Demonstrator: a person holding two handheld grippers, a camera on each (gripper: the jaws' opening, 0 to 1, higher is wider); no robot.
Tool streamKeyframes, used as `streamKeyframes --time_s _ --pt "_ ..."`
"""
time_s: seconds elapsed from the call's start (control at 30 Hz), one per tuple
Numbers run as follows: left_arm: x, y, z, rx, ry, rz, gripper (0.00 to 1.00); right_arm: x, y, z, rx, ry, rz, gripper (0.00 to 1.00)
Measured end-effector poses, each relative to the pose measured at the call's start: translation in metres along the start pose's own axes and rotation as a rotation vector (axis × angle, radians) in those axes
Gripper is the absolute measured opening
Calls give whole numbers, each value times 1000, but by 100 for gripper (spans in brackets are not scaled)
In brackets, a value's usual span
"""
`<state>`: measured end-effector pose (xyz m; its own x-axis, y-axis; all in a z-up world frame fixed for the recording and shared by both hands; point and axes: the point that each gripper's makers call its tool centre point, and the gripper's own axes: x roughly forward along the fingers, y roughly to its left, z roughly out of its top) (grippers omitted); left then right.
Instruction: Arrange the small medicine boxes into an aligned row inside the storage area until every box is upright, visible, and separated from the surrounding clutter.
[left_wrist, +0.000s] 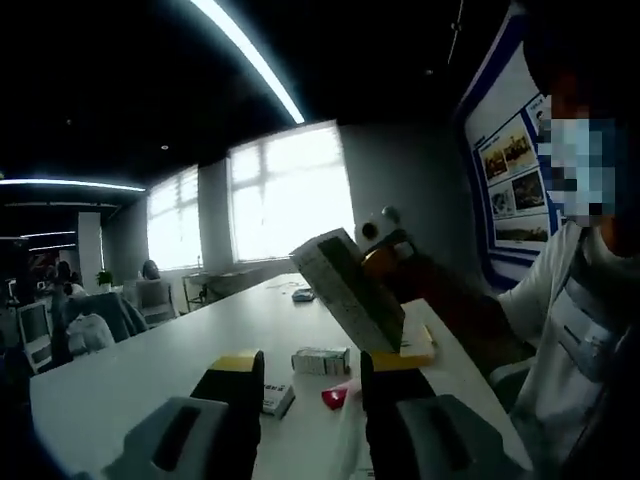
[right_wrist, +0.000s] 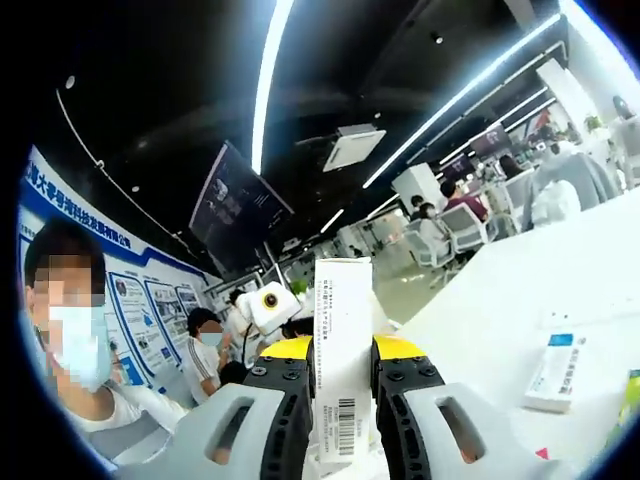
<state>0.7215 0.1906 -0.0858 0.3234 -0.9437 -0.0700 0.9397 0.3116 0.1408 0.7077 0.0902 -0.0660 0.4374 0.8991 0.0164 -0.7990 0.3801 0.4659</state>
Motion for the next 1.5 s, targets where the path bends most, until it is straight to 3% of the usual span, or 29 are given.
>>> streamKeyframes --time_s 0.1,0.23,0.47,0.53,0.6,0.7,0.93,1.1,1.27,1.5 --pt "4 -5 -2 17 20 -13 46 -6 -1 -11 23 50 -29 20" --pt "9 -11 -5 37 51 -19 51 -10 6 -19 89 72 -13 20" --pt "12 -37 -10 -12 82 -22 62 -25 4 -33 129 91 -41 20" --pt "7 -40 -16 0 113 8 66 -28 7 -39 151 95 -40 20" --pt "2 -44 -18 -11 111 25 69 -30 7 -42 172 99 -29 20" --pt "-8 -51 -23 -92 74 63 70 -32 7 -48 181 102 -30 20" --pt "-31 -70 -45 -141 86 96 74 -38 1 -64 259 51 -42 20" --pt "-37 -76 -52 -148 91 110 79 -39 4 -66 330 43 -24 20" --pt "-42 -79 -57 -147 123 135 92 -39 2 -68 364 32 -35 20" --pt "-46 -82 -69 -155 157 158 99 -36 -6 -82 395 46 -52 20"
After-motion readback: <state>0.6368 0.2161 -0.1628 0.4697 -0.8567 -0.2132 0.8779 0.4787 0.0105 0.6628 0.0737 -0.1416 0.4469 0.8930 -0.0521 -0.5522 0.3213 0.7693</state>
